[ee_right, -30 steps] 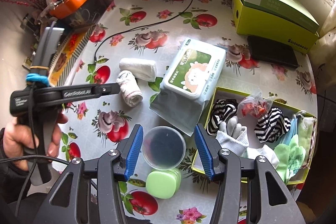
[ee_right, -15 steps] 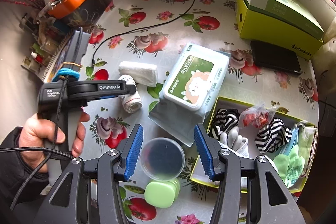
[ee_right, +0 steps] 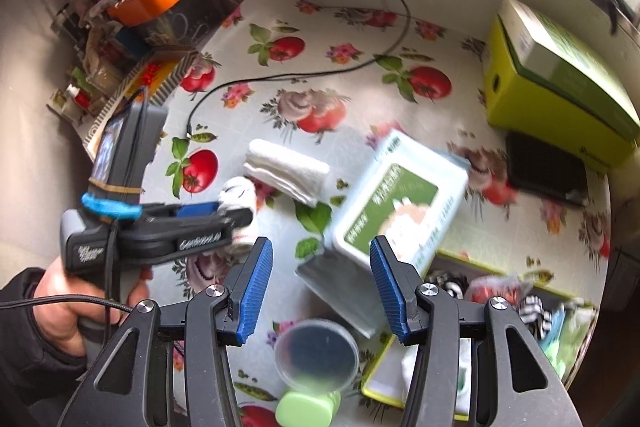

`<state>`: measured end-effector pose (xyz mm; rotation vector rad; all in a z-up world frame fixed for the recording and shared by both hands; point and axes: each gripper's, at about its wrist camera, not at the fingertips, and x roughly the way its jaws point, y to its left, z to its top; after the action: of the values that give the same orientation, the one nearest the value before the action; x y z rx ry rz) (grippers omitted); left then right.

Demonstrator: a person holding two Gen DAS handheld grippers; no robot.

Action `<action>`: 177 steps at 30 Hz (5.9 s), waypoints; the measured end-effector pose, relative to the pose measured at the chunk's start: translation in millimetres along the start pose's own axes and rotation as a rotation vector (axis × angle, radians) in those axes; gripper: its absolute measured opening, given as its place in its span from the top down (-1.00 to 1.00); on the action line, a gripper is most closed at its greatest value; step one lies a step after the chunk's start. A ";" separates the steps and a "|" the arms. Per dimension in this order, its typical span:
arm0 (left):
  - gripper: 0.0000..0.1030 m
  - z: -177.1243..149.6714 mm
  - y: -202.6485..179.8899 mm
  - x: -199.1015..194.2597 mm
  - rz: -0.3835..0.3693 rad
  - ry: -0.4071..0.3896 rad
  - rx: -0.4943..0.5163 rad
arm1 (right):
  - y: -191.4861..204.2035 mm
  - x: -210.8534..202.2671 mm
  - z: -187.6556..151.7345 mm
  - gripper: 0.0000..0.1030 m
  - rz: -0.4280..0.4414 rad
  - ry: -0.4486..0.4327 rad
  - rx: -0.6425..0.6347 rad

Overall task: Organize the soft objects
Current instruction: 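Grasp the rolled white sock with the left tool while the right tool grasps the white towel roll, then carry the towel roll with the right tool while the left tool carries the rolled sock to the tray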

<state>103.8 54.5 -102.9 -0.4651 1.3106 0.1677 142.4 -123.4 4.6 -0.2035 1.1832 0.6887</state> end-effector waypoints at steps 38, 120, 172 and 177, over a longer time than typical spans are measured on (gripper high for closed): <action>0.15 -0.7 59.7 -11.5 -0.019 -0.039 -0.057 | 32.4 144.7 67.8 0.57 0.025 0.283 -0.224; 0.15 -96.4 -83.0 -119.4 -0.046 -0.087 0.353 | -32.3 -80.4 -141.1 0.57 0.091 -0.086 0.265; 0.15 -93.4 -165.3 -105.2 0.019 -0.031 0.430 | -235.8 -50.8 -208.3 0.55 -0.001 -0.117 0.737; 0.15 -91.9 -171.3 -103.5 0.021 -0.029 0.435 | -240.5 -36.8 -203.8 0.54 0.000 -0.095 0.717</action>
<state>59.6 -123.3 19.4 -0.0785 1.2793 -0.0939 118.1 -425.4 -89.8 0.4262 1.2667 0.2375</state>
